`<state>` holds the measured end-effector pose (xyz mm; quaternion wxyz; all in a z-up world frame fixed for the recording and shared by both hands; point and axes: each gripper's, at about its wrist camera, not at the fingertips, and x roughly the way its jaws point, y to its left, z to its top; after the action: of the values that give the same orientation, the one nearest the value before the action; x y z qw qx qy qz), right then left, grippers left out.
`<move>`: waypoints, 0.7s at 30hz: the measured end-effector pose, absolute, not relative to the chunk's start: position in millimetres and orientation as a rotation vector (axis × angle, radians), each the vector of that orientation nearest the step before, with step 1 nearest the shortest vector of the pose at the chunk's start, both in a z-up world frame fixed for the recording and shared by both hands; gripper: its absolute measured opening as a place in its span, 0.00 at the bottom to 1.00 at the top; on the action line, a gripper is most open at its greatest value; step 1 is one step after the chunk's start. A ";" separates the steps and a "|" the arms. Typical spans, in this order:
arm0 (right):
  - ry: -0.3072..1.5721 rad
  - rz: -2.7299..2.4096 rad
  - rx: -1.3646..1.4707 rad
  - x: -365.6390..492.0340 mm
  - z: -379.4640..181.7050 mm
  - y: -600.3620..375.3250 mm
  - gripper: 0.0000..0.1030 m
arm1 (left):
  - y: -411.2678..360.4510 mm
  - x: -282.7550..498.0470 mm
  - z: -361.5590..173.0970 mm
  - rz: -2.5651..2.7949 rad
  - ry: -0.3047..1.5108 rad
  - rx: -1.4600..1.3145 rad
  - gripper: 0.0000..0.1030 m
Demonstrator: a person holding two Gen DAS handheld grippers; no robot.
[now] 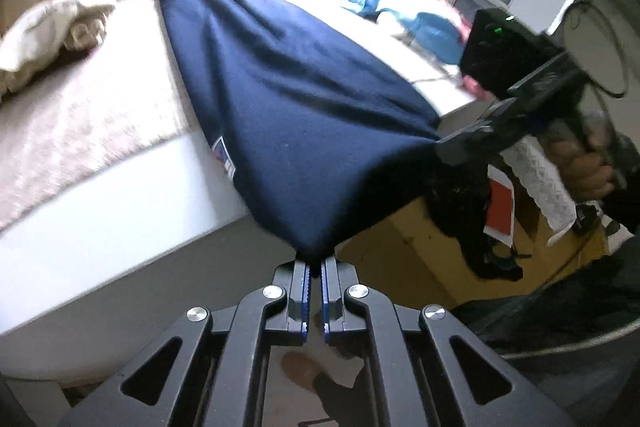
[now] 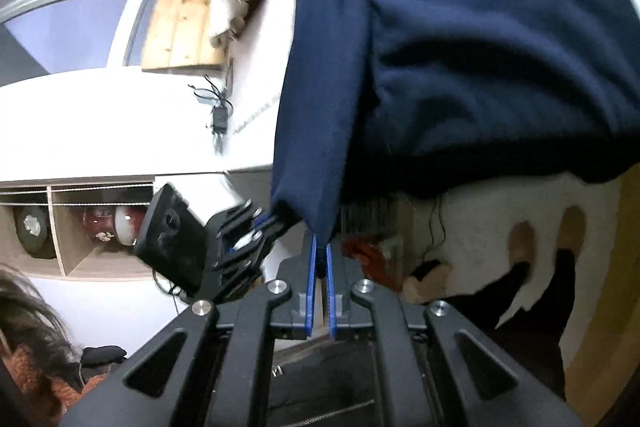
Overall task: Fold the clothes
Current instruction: 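Lay the navy garment flat on the bed and open both tools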
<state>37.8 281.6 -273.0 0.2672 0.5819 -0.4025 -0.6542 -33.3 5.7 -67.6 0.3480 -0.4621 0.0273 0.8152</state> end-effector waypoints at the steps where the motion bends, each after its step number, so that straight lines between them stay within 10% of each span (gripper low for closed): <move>1: -1.078 -1.775 1.584 38.0 -276.3 282.8 0.05 | 3.8 -31.4 -65.6 2.105 0.078 -1.200 0.03; 13: -0.737 -1.884 1.803 46.9 -282.0 268.6 0.25 | 14.1 -46.4 -69.9 2.066 0.249 -1.306 0.05; 21: -0.930 -2.179 1.612 76.3 -223.1 357.3 0.25 | 56.0 -53.6 -49.3 2.017 0.184 -1.205 0.12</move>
<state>76.3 357.3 -223.1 0.1378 0.5572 -0.3213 -0.7532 -53.6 56.0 -49.3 0.3823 -0.4726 0.0721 0.7908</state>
